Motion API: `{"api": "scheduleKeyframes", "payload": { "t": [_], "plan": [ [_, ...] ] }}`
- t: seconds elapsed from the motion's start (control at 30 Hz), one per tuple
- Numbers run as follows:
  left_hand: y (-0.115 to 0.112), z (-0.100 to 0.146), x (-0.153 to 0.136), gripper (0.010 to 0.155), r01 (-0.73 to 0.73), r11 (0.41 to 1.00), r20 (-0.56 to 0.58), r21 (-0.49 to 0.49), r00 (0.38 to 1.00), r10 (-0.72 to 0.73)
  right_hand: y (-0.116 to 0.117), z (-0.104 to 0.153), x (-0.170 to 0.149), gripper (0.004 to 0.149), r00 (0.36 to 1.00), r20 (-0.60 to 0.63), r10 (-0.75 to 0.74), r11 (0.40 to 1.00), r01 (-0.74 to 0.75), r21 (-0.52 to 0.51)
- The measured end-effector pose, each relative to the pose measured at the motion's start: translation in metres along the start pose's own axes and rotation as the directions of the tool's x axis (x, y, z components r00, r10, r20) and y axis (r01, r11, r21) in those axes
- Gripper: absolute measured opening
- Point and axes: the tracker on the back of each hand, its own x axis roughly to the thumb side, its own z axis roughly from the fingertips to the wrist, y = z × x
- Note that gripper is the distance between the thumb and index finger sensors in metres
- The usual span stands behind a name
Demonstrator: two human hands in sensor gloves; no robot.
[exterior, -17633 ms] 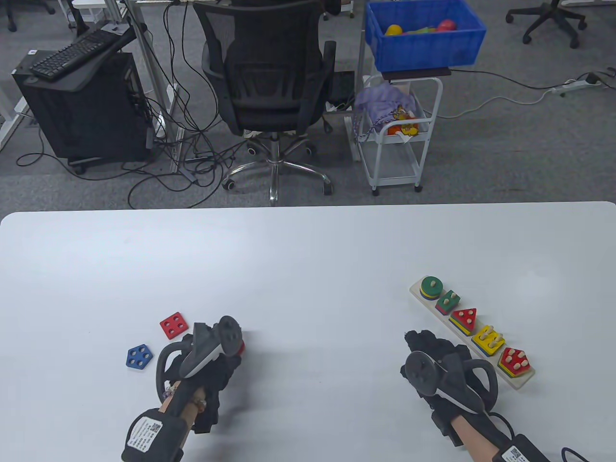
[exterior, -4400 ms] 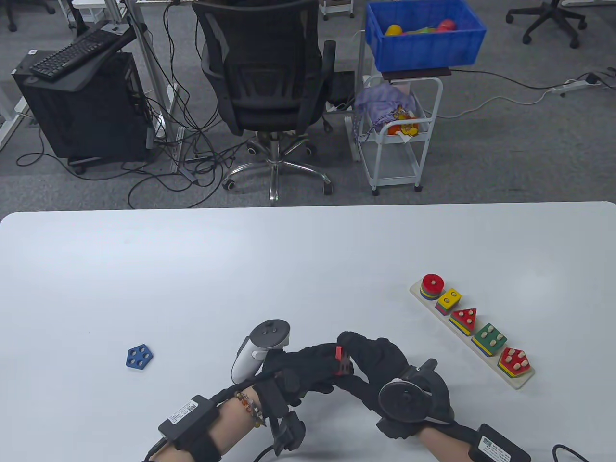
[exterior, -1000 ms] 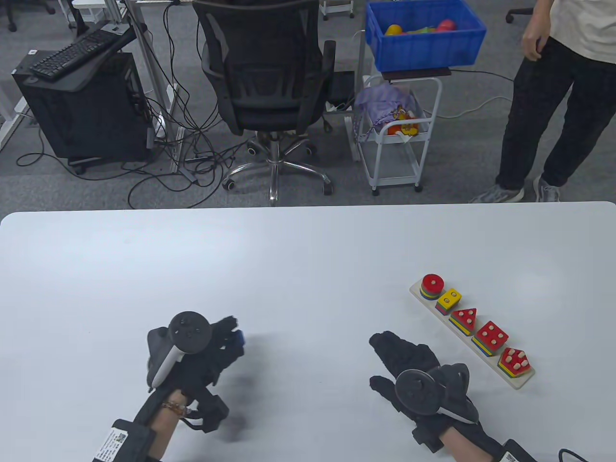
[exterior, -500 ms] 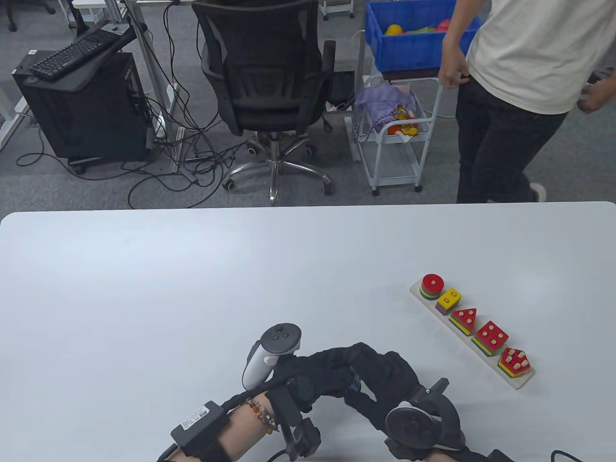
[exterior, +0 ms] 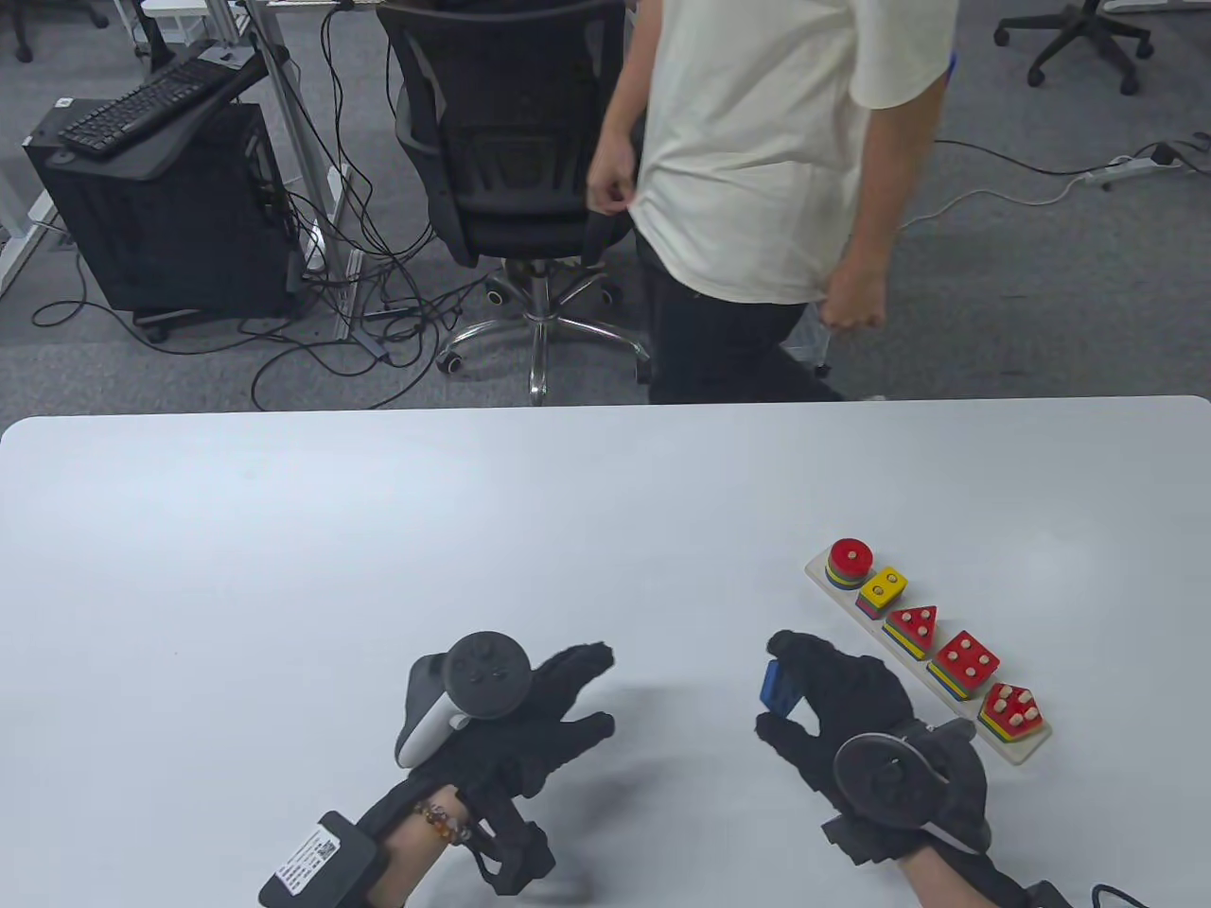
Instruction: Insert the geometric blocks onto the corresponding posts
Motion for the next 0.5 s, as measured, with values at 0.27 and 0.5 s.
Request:
{"api": "scheduleKeyframes", "payload": {
  "t": [0.27,0.5],
  "plan": [
    [0.037,0.04,-0.069,0.075,0.329,0.928,-0.258,0.177,0.925,-0.279,-0.018,-0.001,-0.081,0.07,0.946,-0.305,0.111,0.994,-0.1,0.052],
    [0.072,0.06,-0.114,0.074,0.608,0.779,-0.551,0.149,0.706,-0.445,-0.024,0.015,-0.143,0.068,0.772,-0.561,0.298,0.95,-0.183,0.252]
  ]
}}
